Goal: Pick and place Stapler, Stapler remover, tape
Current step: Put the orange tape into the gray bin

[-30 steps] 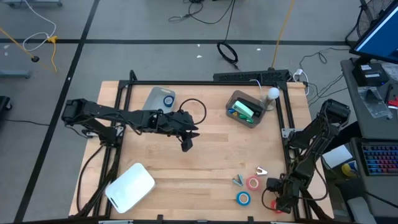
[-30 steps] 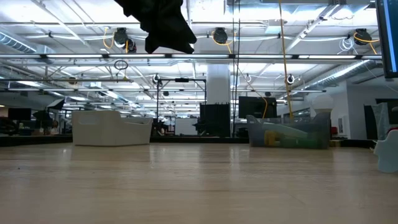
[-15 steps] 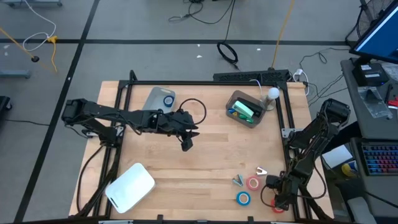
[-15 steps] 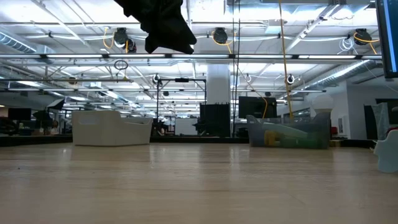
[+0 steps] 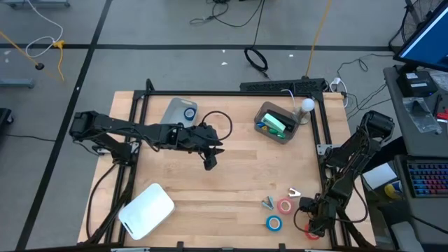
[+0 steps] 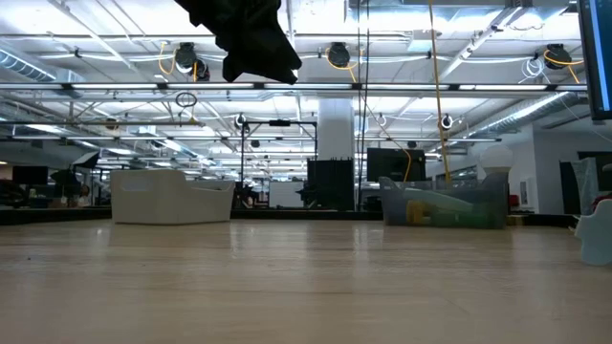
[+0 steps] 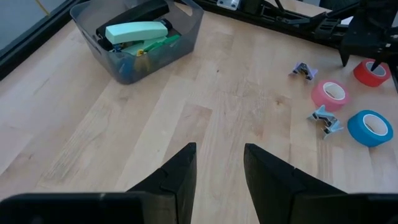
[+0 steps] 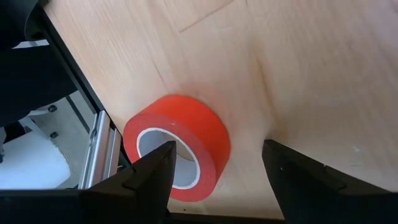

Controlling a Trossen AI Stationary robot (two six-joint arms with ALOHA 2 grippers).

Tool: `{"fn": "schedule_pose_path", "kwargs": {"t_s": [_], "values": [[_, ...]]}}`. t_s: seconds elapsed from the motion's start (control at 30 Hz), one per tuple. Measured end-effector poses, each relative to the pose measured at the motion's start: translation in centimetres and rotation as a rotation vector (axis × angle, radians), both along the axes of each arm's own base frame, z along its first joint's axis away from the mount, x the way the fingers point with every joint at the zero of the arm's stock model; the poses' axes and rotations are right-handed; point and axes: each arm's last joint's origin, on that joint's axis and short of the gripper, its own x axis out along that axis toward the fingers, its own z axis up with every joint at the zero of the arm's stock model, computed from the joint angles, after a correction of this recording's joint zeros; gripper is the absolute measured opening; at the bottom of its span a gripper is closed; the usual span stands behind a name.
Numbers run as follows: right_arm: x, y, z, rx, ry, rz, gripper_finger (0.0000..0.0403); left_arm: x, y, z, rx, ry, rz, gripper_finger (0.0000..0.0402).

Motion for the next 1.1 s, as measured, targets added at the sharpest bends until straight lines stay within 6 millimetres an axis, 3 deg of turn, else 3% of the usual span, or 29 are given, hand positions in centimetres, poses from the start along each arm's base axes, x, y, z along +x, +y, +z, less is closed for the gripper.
{"fn": "schedule_pose_path", "kwargs": {"t_s": [0.37,0.57,0.87,1.1], "values": [[-0.2,-0.4,-0.2,-0.051,0.033,-0.027,0.0215,0.0,0.0,0.0,0.000,0.000,0.000,0.0134],[-0.3,-0.7,-0.4,-0.079,0.052,-0.033,0.0160,0.0,0.0,0.0,0.000,0.000,0.000,0.0134],[-0.2,-0.6,-0.3,-0.062,0.039,-0.040,0.0031,0.0,0.0,0.0,0.000,-0.002,0.000,0.0134],[0.4,-0.6,0.6,0.028,0.003,-0.068,0.0030,0.1,0.0,0.1,-0.001,-0.010,-0.001,0.0134]]}}
